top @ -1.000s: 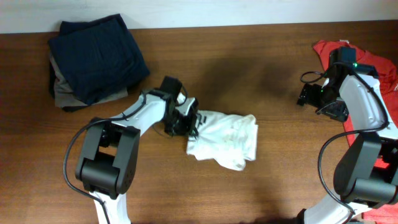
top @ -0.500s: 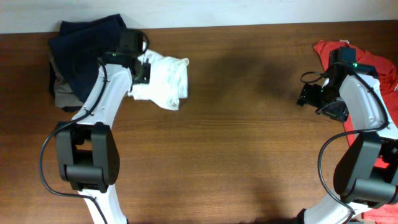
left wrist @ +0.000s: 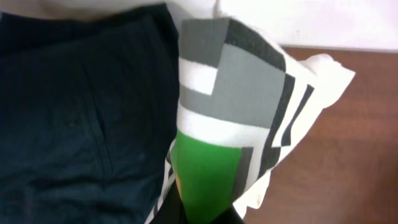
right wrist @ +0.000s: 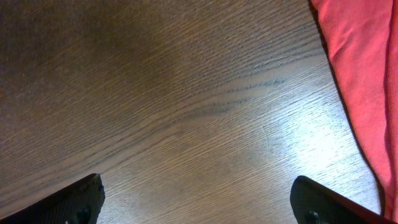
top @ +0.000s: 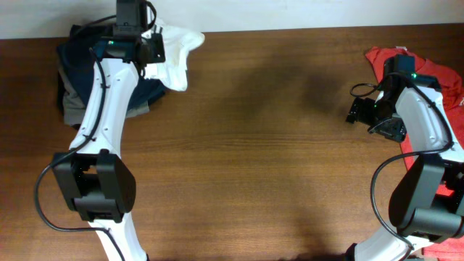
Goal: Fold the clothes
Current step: 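Carry the shirt with the left gripper onto the navy garment stack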
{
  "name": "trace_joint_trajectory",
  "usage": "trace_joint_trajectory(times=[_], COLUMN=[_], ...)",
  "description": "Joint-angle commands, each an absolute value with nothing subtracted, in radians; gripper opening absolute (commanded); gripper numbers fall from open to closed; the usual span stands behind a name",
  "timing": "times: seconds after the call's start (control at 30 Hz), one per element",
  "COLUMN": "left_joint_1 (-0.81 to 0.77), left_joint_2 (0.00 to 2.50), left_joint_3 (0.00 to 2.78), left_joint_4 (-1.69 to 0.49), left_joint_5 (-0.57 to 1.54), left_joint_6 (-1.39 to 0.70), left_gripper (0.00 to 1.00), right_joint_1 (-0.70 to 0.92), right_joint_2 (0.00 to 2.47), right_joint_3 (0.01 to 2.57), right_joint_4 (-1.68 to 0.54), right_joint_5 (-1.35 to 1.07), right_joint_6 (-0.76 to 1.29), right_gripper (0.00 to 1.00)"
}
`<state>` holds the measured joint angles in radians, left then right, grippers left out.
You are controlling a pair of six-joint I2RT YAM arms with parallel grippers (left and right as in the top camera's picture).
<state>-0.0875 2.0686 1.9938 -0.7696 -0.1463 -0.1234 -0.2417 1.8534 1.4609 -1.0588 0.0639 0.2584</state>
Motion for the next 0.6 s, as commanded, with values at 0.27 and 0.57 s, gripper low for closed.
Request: trace_joint_trajectory(times=[0.27, 0.57], left_joint_1=[0.093, 0.224], left_joint_2=[2.114, 2.165], left_joint_3=[2.020, 2.020], left_joint_4=[-0.713, -0.744], left_joint_5=[-0.146, -0.240], left_joint_6=[-0.393, -0.392], left_gripper=[0.01, 0.08], right_joint_1=[-0.245, -0.245], right_joint_2=[1.852, 1.852], right_joint_3=[1.476, 1.476], right_joint_4=[-1.058, -1.058], right_joint_5=[0.080, 0.080], right_joint_6=[0.267, 0.267], right_gripper=[0.99, 0.99])
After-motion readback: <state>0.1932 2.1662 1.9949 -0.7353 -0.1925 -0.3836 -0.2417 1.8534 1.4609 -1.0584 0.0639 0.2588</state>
